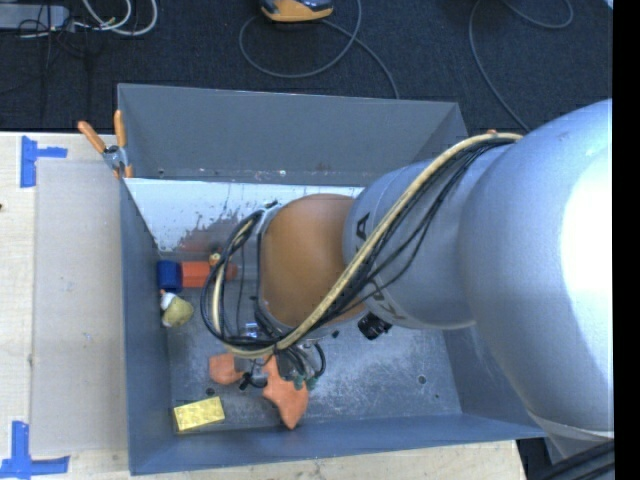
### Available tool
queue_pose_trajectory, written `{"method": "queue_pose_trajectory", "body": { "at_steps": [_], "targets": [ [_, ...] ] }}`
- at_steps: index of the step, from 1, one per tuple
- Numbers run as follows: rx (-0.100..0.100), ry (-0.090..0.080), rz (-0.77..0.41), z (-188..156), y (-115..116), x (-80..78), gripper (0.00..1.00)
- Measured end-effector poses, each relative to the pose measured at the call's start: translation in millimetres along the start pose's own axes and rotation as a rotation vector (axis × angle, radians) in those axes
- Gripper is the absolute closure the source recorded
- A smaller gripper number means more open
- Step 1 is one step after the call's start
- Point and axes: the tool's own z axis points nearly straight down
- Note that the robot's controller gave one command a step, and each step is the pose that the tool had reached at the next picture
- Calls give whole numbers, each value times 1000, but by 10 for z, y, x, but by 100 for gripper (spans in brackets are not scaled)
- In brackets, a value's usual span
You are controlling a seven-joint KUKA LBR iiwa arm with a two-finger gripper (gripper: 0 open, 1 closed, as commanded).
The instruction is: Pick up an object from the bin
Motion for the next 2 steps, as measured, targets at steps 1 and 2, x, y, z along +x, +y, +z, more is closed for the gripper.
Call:
{"method": "queue_pose_trajectory", "body": {
  "at_steps": [1,2],
  "targets": [
    [-4,-16,-13,-333,76,-116,100],
    [-3,-8,-26,216,-44,-224,100]
  ]
}}
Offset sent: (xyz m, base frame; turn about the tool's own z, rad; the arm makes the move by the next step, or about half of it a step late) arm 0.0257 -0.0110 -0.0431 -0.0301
